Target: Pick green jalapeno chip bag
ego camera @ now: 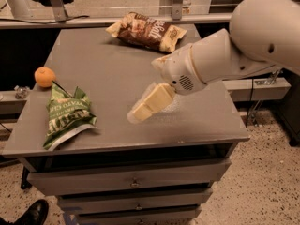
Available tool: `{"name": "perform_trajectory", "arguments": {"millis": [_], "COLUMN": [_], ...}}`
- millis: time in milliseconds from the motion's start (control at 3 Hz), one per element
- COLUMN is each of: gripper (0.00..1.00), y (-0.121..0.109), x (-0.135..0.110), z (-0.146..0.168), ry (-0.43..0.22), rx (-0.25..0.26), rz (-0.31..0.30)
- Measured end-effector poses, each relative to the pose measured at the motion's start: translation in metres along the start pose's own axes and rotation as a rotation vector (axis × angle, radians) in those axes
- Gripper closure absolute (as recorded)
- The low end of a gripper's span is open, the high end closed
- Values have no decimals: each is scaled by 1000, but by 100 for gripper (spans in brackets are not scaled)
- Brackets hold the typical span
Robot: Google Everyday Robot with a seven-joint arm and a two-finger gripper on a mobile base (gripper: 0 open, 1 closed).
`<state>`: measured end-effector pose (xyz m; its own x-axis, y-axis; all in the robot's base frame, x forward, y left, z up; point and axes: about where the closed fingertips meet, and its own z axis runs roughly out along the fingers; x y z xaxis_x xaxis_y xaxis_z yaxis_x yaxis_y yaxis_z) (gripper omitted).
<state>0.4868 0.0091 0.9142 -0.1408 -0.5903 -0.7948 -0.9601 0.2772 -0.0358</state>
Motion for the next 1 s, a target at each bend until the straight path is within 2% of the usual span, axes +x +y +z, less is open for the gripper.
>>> {"name": "perform_trajectory", "arguments": {"millis": [333,1000], "gripper": [0,0], "y": [14,15], "x": [-44,-47], "z": [38,37], "ry": [-149,-162], "rx": [-27,-28], "rz": [39,34]}}
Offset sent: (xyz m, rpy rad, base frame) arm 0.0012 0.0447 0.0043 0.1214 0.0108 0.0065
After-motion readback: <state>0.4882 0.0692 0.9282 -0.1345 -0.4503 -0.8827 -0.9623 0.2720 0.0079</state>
